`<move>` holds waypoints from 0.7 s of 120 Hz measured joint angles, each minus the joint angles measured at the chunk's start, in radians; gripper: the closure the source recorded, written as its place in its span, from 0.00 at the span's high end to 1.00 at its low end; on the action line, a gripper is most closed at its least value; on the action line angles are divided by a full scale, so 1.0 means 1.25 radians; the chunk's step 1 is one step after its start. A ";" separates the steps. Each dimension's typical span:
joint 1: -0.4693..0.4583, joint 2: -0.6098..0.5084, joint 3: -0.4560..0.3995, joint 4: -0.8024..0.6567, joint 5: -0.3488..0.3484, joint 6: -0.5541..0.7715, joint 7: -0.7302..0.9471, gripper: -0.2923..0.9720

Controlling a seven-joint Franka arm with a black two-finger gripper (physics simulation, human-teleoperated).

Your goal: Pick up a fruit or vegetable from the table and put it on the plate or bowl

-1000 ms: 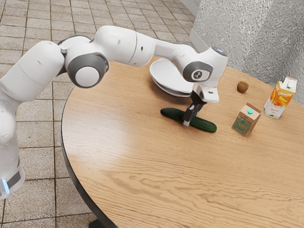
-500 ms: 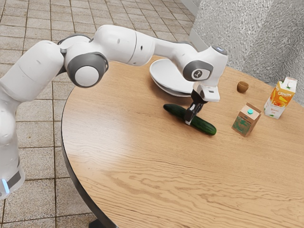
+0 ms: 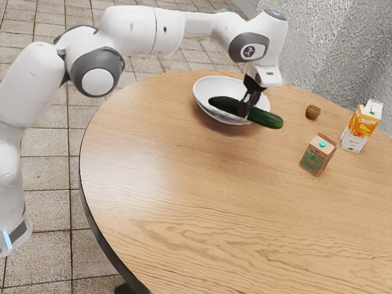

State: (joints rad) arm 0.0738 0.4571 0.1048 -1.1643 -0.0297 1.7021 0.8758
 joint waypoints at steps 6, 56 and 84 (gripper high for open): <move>0.002 -0.003 0.035 0.005 -0.012 -0.009 0.006 0.39; 0.029 0.046 0.152 0.111 -0.105 -0.010 0.064 0.60; 0.022 0.035 0.142 0.111 -0.114 -0.037 0.095 0.74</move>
State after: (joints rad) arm 0.1015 0.5010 0.2828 -1.0252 -0.1727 1.6565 0.9940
